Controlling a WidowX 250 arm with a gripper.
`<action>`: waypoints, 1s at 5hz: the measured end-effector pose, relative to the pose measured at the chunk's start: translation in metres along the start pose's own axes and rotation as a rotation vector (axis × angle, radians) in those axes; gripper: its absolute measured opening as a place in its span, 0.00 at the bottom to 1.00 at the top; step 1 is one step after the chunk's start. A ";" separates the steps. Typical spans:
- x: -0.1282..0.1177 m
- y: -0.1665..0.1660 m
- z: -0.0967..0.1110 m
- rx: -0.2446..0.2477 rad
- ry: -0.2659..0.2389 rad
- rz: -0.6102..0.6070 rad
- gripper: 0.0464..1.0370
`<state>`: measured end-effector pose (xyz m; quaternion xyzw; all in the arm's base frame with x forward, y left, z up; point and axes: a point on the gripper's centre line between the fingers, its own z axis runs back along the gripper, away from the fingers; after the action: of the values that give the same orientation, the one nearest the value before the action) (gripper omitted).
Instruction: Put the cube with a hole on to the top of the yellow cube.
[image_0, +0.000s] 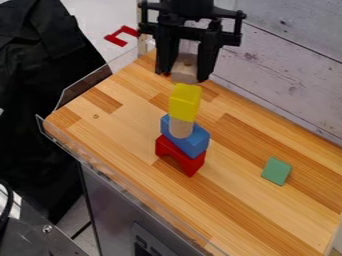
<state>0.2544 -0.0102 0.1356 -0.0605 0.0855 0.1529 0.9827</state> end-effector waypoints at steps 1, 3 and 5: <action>-0.001 0.001 -0.008 0.003 0.032 0.004 0.50; -0.004 0.002 -0.017 0.008 0.067 0.002 0.50; -0.003 0.002 -0.021 0.031 0.066 0.004 0.88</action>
<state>0.2480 -0.0122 0.1159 -0.0500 0.1204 0.1513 0.9799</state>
